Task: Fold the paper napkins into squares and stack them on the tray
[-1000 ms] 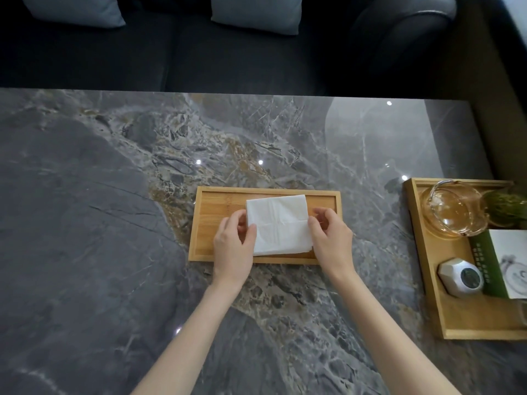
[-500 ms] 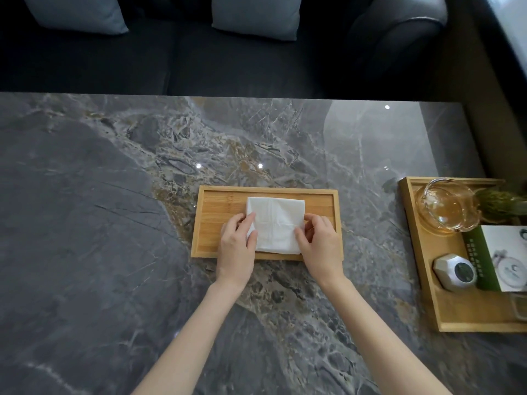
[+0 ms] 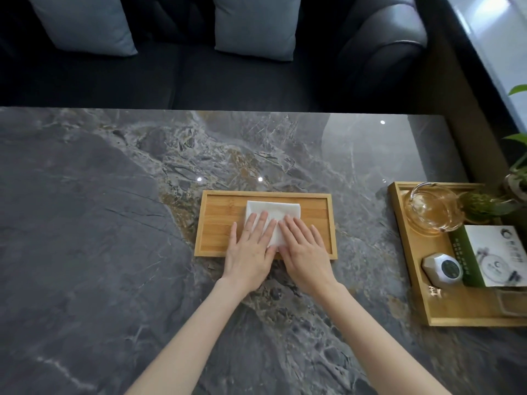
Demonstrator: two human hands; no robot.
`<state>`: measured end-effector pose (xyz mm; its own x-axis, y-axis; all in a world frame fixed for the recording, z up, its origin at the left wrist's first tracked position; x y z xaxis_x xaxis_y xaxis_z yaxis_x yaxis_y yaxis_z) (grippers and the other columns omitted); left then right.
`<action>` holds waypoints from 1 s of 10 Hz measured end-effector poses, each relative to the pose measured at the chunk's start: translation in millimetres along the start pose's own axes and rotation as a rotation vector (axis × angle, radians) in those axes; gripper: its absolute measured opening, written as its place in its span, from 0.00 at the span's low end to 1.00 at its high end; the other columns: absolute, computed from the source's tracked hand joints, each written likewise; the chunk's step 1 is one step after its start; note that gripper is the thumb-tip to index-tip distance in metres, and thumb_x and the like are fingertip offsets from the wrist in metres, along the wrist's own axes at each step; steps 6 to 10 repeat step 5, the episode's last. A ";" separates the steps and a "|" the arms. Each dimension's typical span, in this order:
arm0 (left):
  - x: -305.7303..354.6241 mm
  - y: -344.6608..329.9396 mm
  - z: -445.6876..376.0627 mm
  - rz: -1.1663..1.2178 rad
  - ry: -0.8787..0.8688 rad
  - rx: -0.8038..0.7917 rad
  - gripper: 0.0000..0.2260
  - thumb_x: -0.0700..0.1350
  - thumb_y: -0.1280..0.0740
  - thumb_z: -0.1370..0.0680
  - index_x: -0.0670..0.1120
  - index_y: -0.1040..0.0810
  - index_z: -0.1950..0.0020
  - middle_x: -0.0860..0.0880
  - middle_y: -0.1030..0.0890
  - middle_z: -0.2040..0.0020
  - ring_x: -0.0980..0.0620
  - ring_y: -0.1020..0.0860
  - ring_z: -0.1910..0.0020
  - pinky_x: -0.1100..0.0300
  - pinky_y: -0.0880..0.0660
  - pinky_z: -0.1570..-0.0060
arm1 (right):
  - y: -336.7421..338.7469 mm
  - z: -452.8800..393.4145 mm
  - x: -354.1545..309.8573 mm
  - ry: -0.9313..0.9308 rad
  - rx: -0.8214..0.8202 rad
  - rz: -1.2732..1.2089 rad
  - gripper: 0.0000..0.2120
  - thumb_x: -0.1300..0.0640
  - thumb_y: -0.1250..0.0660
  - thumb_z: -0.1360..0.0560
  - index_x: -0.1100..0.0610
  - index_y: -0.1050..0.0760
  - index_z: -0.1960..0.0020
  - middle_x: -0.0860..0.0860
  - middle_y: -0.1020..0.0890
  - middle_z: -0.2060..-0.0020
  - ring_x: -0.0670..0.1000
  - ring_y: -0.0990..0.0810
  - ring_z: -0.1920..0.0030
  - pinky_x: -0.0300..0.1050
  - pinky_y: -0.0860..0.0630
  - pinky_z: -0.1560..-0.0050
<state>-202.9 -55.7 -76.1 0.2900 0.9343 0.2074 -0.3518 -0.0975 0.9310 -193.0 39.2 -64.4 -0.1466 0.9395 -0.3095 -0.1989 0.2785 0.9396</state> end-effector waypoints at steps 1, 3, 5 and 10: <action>3.2 9.7 0.2 0.049 0.010 -0.033 0.22 0.53 0.57 0.19 0.51 0.57 0.26 0.51 0.57 0.23 0.53 0.60 0.26 0.45 0.62 0.30 | -0.9 1.4 2.7 0.042 -0.060 -0.051 0.32 0.43 0.63 0.25 0.55 0.48 0.25 0.51 0.45 0.25 0.51 0.50 0.25 0.50 0.57 0.27; 14.4 83.1 10.0 0.345 0.047 0.209 0.19 0.48 0.49 0.19 0.47 0.38 0.29 0.49 0.36 0.27 0.53 0.42 0.28 0.48 0.53 0.29 | 80.4 8.5 6.5 0.002 0.221 -0.490 0.14 0.58 0.41 0.22 0.59 0.27 0.38 0.54 0.23 0.40 0.54 0.28 0.37 0.43 0.34 0.38; 11.0 181.0 38.1 0.731 0.103 0.454 0.11 0.44 0.39 0.23 0.45 0.24 0.43 0.47 0.20 0.46 0.51 0.24 0.48 0.58 0.27 0.48 | 229.3 55.3 -4.4 0.113 0.528 -0.998 0.10 0.68 0.39 0.24 0.57 0.26 0.47 0.48 0.19 0.57 0.47 0.19 0.56 0.41 0.23 0.53; 11.0 181.0 38.1 0.731 0.103 0.454 0.11 0.44 0.39 0.23 0.45 0.24 0.43 0.47 0.20 0.46 0.51 0.24 0.48 0.58 0.27 0.48 | 229.3 55.3 -4.4 0.113 0.528 -0.998 0.10 0.68 0.39 0.24 0.57 0.26 0.47 0.48 0.19 0.57 0.47 0.19 0.56 0.41 0.23 0.53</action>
Point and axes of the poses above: each hand's wrist, its own z-axis away from the middle knuckle, its own y-axis out of the back of the hand, x = y × z, the point moved 9 cm from there along -z, towards the middle knuckle
